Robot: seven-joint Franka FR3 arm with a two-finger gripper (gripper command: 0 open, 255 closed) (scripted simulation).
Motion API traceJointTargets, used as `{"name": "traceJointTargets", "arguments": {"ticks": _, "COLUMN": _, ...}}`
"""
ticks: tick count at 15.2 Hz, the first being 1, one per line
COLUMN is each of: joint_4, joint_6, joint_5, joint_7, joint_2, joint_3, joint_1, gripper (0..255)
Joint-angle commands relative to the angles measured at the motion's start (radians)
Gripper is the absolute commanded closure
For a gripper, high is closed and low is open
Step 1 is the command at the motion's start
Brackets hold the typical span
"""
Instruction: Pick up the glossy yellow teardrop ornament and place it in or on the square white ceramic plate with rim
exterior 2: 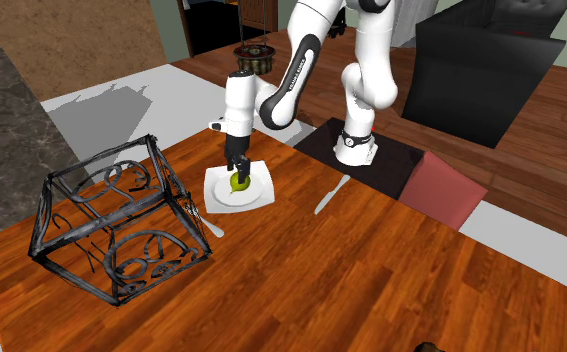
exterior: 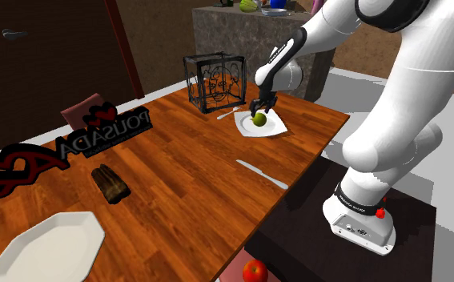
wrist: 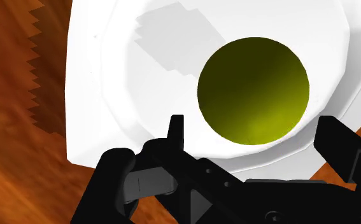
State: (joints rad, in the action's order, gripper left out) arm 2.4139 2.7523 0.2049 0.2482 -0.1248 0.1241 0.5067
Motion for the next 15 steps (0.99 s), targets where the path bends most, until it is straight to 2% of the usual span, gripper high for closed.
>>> {"name": "traceJointTargets", "arguments": {"ticks": 1, "joint_4": 0.0, "joint_6": 0.0, "joint_5": 0.0, "joint_7": 0.0, "joint_2": 0.0, "joint_3": 0.0, "joint_1": 0.0, "gripper": 0}}
{"name": "traceJointTargets", "arguments": {"ticks": 4, "joint_4": 0.0, "joint_6": 0.0, "joint_5": 0.0, "joint_7": 0.0, "joint_2": 0.0, "joint_3": 0.0, "joint_1": 0.0, "gripper": 0}}
{"name": "traceJointTargets", "arguments": {"ticks": 8, "joint_4": 0.013, "joint_6": -0.119, "joint_5": -0.006, "joint_7": -0.005, "joint_2": 0.132, "joint_3": -0.007, "joint_1": 0.008, "gripper": 0}}
{"name": "traceJointTargets", "arguments": {"ticks": 15, "joint_4": 0.013, "joint_6": -0.119, "joint_5": -0.006, "joint_7": -0.005, "joint_2": 0.132, "joint_3": -0.007, "joint_1": 0.009, "gripper": 0}}
